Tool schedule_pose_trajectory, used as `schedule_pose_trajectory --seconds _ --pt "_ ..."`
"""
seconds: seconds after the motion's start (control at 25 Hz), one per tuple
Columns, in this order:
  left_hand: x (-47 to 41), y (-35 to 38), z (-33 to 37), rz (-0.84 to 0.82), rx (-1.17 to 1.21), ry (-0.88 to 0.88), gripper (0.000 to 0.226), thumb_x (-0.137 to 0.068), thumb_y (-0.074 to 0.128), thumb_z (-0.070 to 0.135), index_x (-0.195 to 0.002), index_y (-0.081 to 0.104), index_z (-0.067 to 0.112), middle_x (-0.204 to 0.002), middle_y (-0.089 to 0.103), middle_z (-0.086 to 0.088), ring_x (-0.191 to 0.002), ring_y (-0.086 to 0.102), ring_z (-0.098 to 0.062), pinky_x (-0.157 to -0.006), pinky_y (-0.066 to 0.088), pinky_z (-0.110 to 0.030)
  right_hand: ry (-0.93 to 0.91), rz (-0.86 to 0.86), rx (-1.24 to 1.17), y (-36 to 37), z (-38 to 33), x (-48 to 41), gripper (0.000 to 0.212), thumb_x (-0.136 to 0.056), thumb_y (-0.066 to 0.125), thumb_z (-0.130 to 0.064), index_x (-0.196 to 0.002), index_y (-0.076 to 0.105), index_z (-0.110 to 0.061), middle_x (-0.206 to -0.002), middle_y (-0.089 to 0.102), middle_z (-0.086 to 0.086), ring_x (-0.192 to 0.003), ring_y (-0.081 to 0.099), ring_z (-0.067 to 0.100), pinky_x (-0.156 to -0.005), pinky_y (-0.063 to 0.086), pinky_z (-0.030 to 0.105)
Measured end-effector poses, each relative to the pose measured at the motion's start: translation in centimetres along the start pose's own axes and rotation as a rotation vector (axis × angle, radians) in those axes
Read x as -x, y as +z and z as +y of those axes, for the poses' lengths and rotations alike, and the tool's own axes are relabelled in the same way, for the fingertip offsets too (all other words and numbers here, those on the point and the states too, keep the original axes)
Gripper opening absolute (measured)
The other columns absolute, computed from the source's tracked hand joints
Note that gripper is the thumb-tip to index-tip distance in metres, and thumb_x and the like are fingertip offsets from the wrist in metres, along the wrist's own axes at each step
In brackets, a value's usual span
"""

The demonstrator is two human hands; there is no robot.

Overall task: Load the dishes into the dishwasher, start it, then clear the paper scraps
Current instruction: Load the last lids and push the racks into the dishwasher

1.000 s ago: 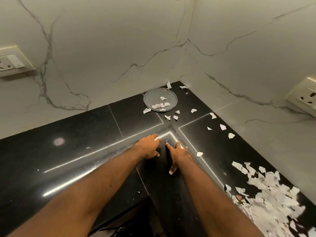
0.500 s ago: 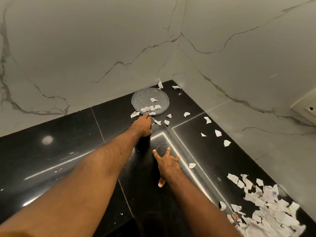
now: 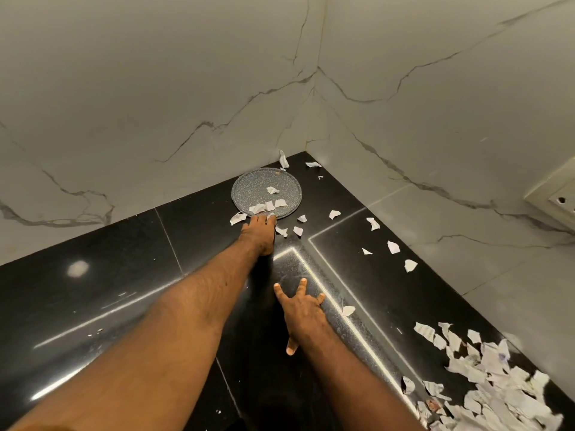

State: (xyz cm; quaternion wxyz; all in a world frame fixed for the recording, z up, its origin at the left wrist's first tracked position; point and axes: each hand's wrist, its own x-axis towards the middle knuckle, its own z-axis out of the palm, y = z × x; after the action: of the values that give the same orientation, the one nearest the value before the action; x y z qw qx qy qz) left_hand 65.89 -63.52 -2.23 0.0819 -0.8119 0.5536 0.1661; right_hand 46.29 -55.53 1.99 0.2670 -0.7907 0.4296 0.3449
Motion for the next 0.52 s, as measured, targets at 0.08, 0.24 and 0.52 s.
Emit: schedule_pose_trajectory --seconds 0.08,0.24,0.52 --pt "-0.2 -0.2 -0.4 0.034 -0.007 -0.036 0.089 -0.092 0.064 0.018 -0.163 0.011 0.010 -0.166 0.015 -0.015 -0.152 0.018 -0.034 -0.121 0.029 -0.053 -0.003 0.007 -0.015 -0.1 -0.1 -0.1 0.142 -0.070 0.094 -0.008 -0.162 -0.004 -0.051 -0.167 -0.034 0.013 -0.151 -0.010 0.062 -0.108 0.039 0.076" --pt "0.0 0.0 -0.4 0.026 0.015 0.006 0.077 -0.092 0.064 0.018 -0.158 0.026 0.010 -0.161 0.027 -0.011 -0.148 0.025 -0.034 -0.119 0.034 -0.054 0.009 0.014 -0.013 0.0 0.0 -0.2 0.143 -0.069 0.094 -0.008 -0.162 -0.005 -0.050 -0.167 -0.034 0.013 -0.151 -0.008 0.062 -0.107 0.040 0.075" --pt "5.3 3.9 3.5 0.049 0.110 0.315 0.038 -0.084 0.063 0.007 -0.120 0.060 0.021 -0.122 0.058 -0.005 -0.118 0.050 -0.028 -0.099 0.049 -0.043 0.014 0.015 -0.071 -0.1 0.0 -0.3 0.121 -0.084 0.083 -0.005 -0.162 0.004 -0.054 -0.170 -0.028 0.011 -0.151 -0.013 0.060 -0.112 0.032 0.077"
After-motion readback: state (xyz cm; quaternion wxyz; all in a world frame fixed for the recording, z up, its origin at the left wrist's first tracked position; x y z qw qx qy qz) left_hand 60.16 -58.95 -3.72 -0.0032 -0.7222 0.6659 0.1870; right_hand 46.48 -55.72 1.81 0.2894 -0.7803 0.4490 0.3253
